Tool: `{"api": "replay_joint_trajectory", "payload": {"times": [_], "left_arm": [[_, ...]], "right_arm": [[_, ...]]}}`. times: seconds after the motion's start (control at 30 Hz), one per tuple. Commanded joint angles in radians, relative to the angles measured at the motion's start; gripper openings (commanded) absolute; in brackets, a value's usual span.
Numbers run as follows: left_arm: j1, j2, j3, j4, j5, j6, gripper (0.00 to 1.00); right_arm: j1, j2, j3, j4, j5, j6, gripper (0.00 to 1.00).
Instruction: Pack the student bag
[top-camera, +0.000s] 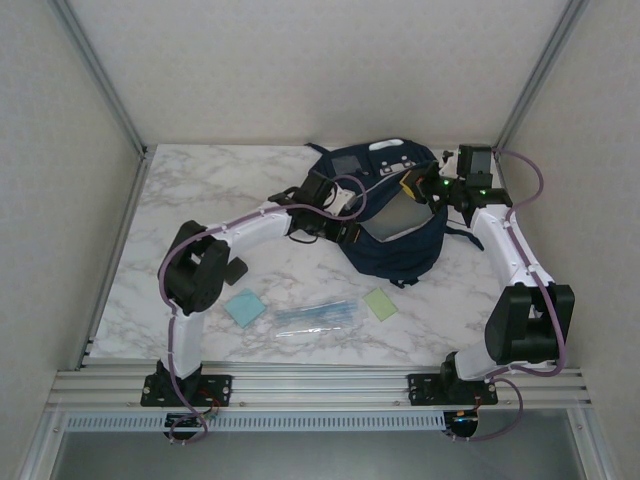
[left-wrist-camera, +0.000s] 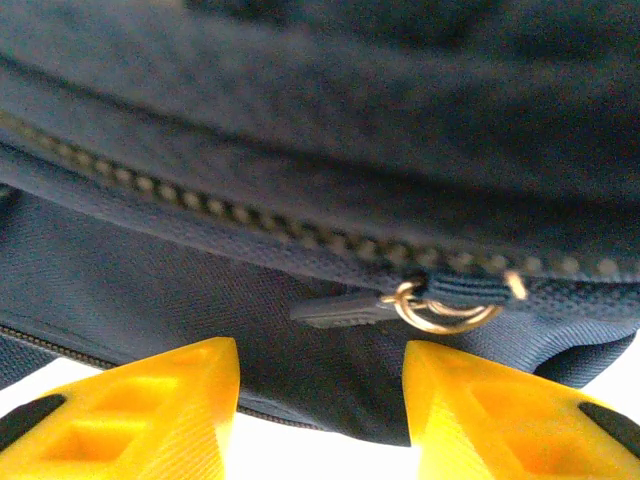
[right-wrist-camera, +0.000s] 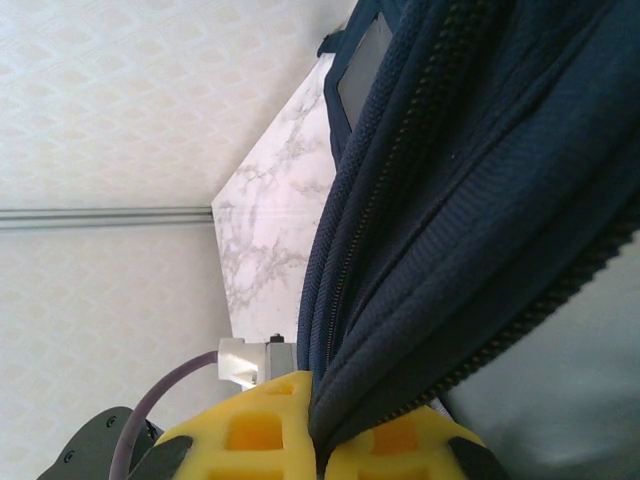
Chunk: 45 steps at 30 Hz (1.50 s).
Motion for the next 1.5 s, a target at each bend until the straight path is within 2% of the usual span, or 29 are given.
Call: {"api": "replay_joint_trajectory", "payload": {"times": [0.0,0.17,0.4,0.63,0.7,0.93,1.03,1.2,1.27,1.47], "left_arm": [[0.016,0.016,0.059,0.031,-0.002,-0.005,0.46],[0.016,0.058,0.101,0.031,0.028,-0.008,0.42],[0.013,0.068,0.098,0.025,0.064,-0.009,0.31],[0.017,0.038,0.035,0.021,0.033,-0.006,0.11],[0.025,0.022,0.016,0.009,0.011,0.002,0.02],[0.073,-0.028,-0.06,-0.015,-0.058,0.01,0.0],[0.089,-0.019,-0.051,-0.032,-0.107,0.025,0.0],[0.115,0.1,0.099,-0.135,-0.37,-0.003,0.0],[0.144,0.157,0.175,-0.18,-0.43,-0.042,0.0],[0.198,0.233,0.325,-0.281,-0.503,-0.101,0.0]], "right_arm": [[-0.007,-0.036,0.057,0.074,-0.045,-0.022,0.0],[-0.007,-0.039,0.059,0.07,-0.043,-0.025,0.0],[-0.007,-0.031,0.068,0.07,-0.045,-0.023,0.0],[-0.007,-0.024,0.077,0.067,-0.045,-0.023,0.0],[-0.007,-0.024,0.078,0.065,-0.044,-0.026,0.0],[-0.009,-0.025,0.081,0.062,-0.044,-0.027,0.0],[-0.009,-0.028,0.082,0.06,-0.046,-0.029,0.0],[-0.01,-0.043,0.083,0.051,-0.048,-0.034,0.0],[-0.01,-0.048,0.081,0.05,-0.048,-0.034,0.0],[-0.009,-0.048,0.061,0.079,-0.059,-0.009,0.0]]}}
